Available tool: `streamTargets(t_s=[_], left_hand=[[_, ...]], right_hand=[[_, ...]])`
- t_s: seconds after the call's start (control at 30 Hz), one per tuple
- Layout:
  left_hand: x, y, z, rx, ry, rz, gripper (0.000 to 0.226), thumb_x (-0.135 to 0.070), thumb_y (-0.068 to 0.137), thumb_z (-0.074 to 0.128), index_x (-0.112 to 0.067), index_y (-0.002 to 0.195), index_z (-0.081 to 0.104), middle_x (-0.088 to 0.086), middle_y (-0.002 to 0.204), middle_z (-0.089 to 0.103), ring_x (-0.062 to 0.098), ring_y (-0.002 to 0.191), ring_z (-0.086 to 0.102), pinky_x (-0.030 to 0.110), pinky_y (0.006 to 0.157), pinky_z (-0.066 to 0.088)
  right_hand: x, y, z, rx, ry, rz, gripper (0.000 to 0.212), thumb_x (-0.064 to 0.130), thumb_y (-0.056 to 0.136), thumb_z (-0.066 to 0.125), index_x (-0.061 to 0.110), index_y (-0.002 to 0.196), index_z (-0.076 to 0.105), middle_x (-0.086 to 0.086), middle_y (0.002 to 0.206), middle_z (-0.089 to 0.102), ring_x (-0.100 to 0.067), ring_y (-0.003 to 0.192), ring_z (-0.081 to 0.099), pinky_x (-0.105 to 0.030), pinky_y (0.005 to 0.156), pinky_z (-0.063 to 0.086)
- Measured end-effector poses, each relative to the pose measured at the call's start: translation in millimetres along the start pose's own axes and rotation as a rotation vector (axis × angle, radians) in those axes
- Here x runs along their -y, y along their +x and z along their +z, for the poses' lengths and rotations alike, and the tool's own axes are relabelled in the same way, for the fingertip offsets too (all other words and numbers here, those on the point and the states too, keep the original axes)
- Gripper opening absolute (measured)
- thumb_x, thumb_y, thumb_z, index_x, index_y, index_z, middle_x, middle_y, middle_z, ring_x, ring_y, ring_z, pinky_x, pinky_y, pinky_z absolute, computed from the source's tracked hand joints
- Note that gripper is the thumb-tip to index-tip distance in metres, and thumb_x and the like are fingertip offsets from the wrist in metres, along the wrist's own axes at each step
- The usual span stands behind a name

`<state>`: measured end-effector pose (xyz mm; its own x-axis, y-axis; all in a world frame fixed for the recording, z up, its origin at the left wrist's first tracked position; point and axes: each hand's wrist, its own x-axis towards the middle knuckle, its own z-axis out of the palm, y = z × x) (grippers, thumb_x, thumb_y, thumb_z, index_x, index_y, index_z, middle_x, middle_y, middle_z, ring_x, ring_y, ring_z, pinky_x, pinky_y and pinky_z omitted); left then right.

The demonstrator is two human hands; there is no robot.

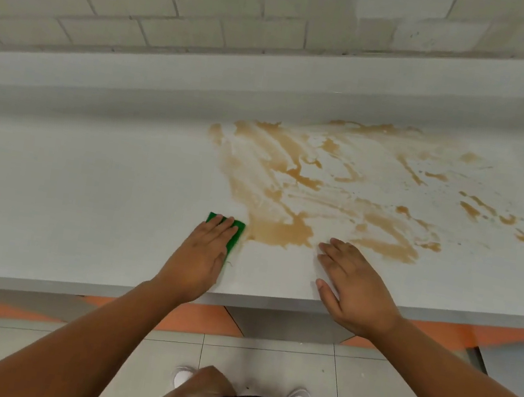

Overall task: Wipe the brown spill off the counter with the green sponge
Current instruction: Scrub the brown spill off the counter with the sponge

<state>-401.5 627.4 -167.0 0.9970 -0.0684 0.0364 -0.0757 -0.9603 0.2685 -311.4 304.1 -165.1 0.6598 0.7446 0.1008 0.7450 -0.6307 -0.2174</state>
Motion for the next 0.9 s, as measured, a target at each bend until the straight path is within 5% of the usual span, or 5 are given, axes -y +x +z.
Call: streamTargets(t_s=[0.2,0.47,0.73,0.9], left_hand=[[-34.5,38.7,6.8,-0.071,0.007,-0.224,0.060,-0.023,0.095,0.020,-0.010,0.152,0.034,0.009,0.160,0.029,0.030,0.151,0.017,0.041,0.123,0.009],[-37.9,4.3,10.7,0.034,0.003,0.067,0.052,-0.027,0.105,0.024,-0.020,0.156,0.025,-0.005,0.163,0.018,0.011,0.152,0.003,0.033,0.124,0.003],[-67.8,34.5,10.9,0.040,0.137,-0.250,0.073,-0.056,0.098,0.008,-0.014,0.158,0.012,0.005,0.166,0.007,0.024,0.153,-0.004,0.043,0.124,0.000],[-83.6,8.6,9.5,0.117,0.121,-0.027,0.069,-0.054,0.100,0.011,-0.019,0.159,0.004,-0.001,0.166,-0.002,0.015,0.151,-0.015,0.041,0.124,0.001]], right_hand=[[-7.2,-15.1,4.2,0.050,-0.092,-0.002,0.059,0.045,0.101,0.029,0.008,0.145,0.042,-0.008,0.157,0.032,-0.023,0.148,0.019,-0.044,0.118,0.024],[-4.9,-15.2,4.7,0.103,-0.116,0.015,0.069,0.052,0.101,0.013,0.008,0.152,0.027,-0.007,0.161,0.019,-0.021,0.150,0.008,-0.042,0.119,0.021],[-3.9,-14.5,6.9,0.096,-0.098,0.026,0.071,0.053,0.099,0.010,0.008,0.151,0.028,-0.008,0.161,0.020,-0.021,0.150,0.010,-0.043,0.119,0.023],[-3.8,-14.0,7.1,0.086,-0.087,0.030,0.071,0.053,0.099,0.013,0.007,0.150,0.031,-0.009,0.159,0.024,-0.022,0.149,0.014,-0.041,0.120,0.021]])
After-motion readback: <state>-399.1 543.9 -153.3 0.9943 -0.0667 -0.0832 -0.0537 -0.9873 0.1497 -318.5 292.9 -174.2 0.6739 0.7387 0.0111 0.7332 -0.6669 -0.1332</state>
